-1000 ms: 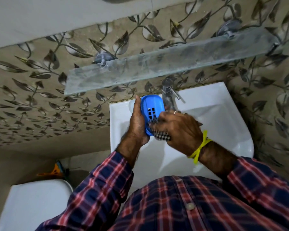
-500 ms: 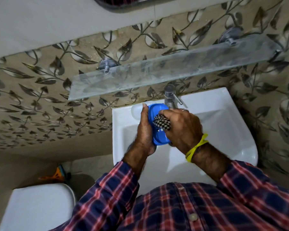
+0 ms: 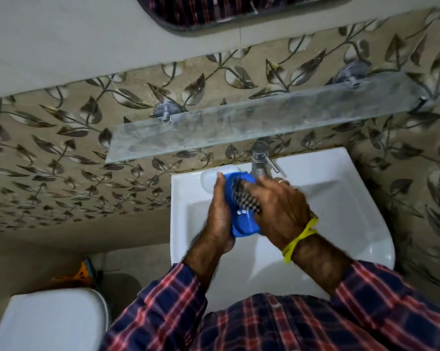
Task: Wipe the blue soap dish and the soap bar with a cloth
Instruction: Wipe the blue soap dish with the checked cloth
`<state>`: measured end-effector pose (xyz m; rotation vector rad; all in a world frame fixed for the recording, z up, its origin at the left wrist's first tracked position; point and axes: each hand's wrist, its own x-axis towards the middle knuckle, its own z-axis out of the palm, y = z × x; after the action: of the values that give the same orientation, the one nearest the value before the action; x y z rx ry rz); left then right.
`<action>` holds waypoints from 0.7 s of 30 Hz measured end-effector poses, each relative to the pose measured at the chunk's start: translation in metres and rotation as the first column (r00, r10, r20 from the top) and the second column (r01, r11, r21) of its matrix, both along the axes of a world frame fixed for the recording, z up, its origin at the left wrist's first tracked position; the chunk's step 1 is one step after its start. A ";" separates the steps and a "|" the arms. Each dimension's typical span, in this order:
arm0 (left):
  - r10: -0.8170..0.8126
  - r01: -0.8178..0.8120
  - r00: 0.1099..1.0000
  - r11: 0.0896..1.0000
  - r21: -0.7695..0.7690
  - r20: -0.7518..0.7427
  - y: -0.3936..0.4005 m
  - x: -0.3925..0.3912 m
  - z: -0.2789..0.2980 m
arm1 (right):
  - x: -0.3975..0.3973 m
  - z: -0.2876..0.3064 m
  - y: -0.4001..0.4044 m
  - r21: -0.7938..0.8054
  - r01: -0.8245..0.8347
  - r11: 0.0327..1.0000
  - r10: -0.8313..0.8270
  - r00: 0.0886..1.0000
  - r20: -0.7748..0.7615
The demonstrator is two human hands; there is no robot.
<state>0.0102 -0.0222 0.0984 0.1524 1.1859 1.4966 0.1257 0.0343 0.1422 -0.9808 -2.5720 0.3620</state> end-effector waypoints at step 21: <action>0.030 -0.031 0.999 0.999 -0.034 -0.045 0.000 -0.003 -0.001 | -0.008 -0.001 -0.011 0.031 -0.053 0.998 0.046 0.977 0.207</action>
<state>0.0068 -0.0226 0.0977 0.1450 1.2540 1.5049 0.1172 0.0236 0.1409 -0.9893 -2.7829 0.2361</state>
